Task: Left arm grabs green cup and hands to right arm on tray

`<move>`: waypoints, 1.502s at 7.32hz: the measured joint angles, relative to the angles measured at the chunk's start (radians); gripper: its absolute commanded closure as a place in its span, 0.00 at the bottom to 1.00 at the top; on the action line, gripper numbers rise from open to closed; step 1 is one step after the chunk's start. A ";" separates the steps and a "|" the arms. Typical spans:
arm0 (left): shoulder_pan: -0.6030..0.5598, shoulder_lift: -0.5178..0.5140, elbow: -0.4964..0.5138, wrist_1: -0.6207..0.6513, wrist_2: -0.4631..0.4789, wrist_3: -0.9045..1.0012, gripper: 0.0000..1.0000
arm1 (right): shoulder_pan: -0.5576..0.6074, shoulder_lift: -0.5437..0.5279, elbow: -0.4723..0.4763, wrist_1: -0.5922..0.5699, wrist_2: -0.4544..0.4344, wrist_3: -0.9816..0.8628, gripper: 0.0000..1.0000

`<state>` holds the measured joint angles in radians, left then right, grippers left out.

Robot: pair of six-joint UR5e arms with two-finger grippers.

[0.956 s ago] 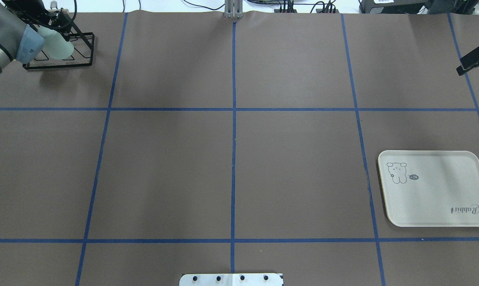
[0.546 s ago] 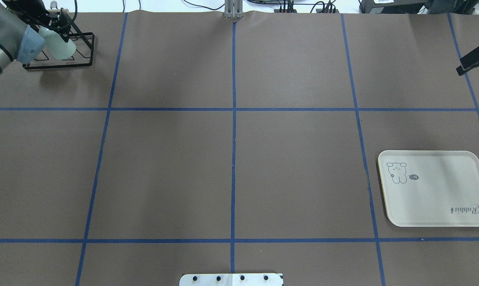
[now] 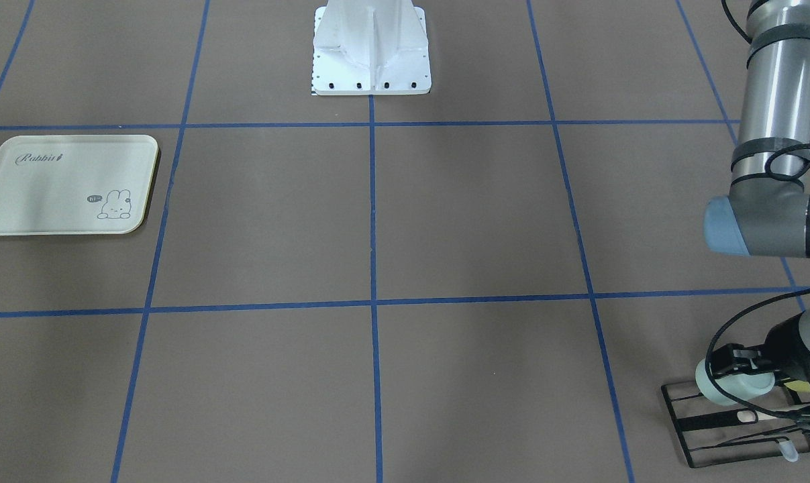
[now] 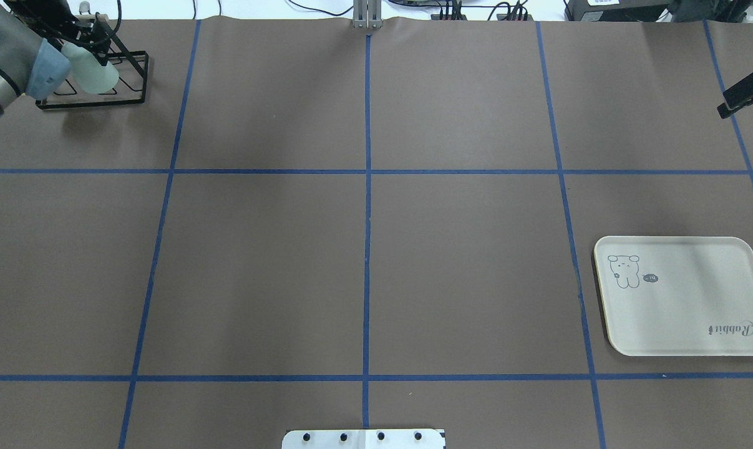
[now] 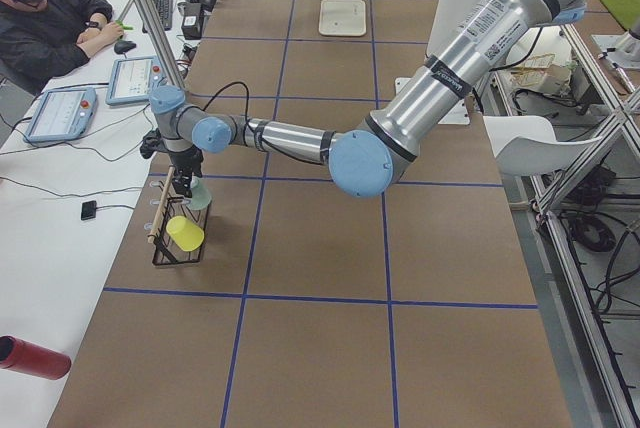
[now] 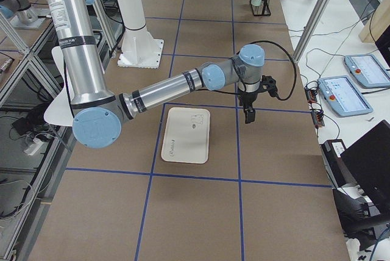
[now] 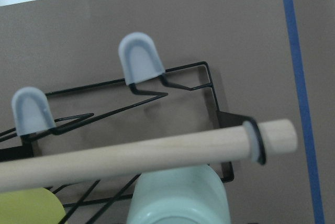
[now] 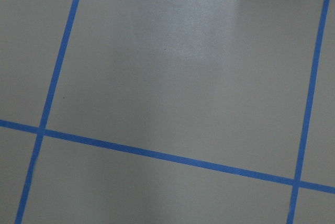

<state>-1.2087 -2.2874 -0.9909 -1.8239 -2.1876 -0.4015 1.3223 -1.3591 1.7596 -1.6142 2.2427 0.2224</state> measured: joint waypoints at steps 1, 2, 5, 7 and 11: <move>0.000 0.000 0.000 0.000 0.000 0.002 0.17 | 0.000 0.000 0.001 0.000 0.000 0.000 0.00; -0.002 -0.001 0.000 0.000 0.000 0.004 0.17 | 0.000 0.000 0.002 0.000 0.000 0.000 0.00; -0.006 0.000 0.000 0.000 0.000 0.007 0.17 | 0.000 0.000 0.003 0.000 0.000 0.000 0.00; -0.007 0.000 0.000 0.001 0.001 0.007 0.27 | 0.000 0.000 0.003 0.000 0.000 0.000 0.00; -0.010 -0.001 -0.002 0.000 0.000 0.000 1.00 | 0.000 0.000 0.008 0.000 0.000 0.006 0.00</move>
<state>-1.2192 -2.2885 -0.9929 -1.8237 -2.1873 -0.4015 1.3223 -1.3591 1.7676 -1.6147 2.2430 0.2287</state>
